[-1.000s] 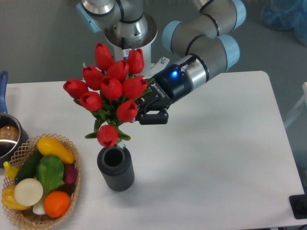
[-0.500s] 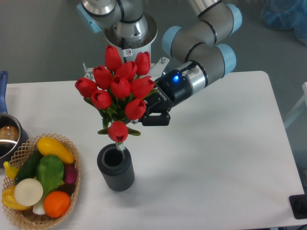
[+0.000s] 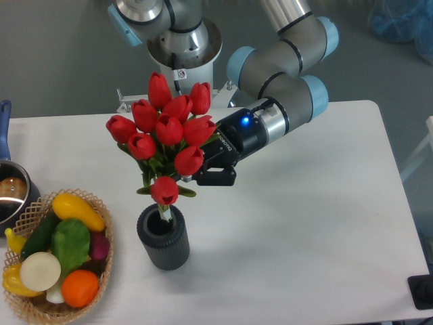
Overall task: Insert the flowers into the vase
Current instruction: 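Lower the tulip stems into the vase opening with the gripper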
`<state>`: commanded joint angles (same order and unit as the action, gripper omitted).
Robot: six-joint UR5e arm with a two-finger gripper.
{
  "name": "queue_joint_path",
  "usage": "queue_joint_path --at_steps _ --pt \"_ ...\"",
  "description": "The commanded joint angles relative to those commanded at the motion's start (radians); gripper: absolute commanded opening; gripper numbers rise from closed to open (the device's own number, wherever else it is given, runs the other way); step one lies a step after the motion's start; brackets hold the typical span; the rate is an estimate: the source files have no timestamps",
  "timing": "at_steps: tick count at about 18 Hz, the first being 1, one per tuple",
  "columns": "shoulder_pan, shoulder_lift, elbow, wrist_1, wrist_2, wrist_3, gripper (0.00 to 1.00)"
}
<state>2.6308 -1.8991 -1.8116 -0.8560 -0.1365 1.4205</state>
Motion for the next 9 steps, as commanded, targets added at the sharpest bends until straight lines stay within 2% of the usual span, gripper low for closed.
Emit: queue_joint_path --at_steps 9 --pt "-0.009 -0.018 -0.014 0.0 0.0 0.005 0.23"
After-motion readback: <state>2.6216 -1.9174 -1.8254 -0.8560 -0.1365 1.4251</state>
